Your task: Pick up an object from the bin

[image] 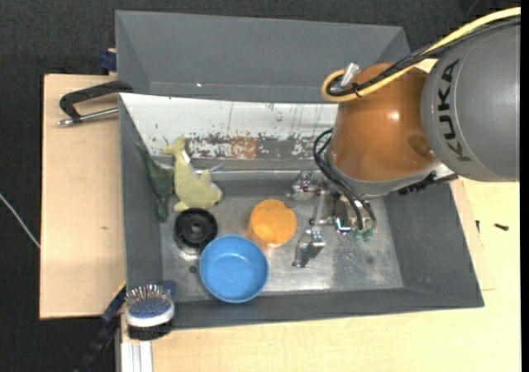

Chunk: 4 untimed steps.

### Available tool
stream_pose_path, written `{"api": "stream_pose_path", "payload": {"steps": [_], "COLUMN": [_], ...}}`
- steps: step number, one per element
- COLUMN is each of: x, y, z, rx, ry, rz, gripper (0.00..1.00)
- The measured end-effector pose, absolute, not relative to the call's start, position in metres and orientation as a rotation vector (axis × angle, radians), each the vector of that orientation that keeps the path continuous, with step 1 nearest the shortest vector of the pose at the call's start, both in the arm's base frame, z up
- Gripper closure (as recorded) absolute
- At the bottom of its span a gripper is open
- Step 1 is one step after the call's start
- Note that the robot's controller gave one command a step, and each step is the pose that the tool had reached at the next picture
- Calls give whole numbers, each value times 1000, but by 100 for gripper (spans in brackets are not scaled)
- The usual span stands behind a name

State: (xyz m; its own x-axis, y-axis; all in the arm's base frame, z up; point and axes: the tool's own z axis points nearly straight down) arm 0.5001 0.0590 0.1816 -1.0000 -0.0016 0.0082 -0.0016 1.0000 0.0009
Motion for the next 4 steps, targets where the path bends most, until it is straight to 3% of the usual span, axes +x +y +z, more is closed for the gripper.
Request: {"api": "stream_pose_path", "payload": {"steps": [1,2,3,4], "x": [564,561,560,536], "y": [76,106,94,138], "z": [76,103,113,73], "rx": [368,347,183,95], "ry": [-3142,-3132,-3143,-3152], "rz": [-9,-5,-4,-3], "gripper": [0,0,0,0]}}
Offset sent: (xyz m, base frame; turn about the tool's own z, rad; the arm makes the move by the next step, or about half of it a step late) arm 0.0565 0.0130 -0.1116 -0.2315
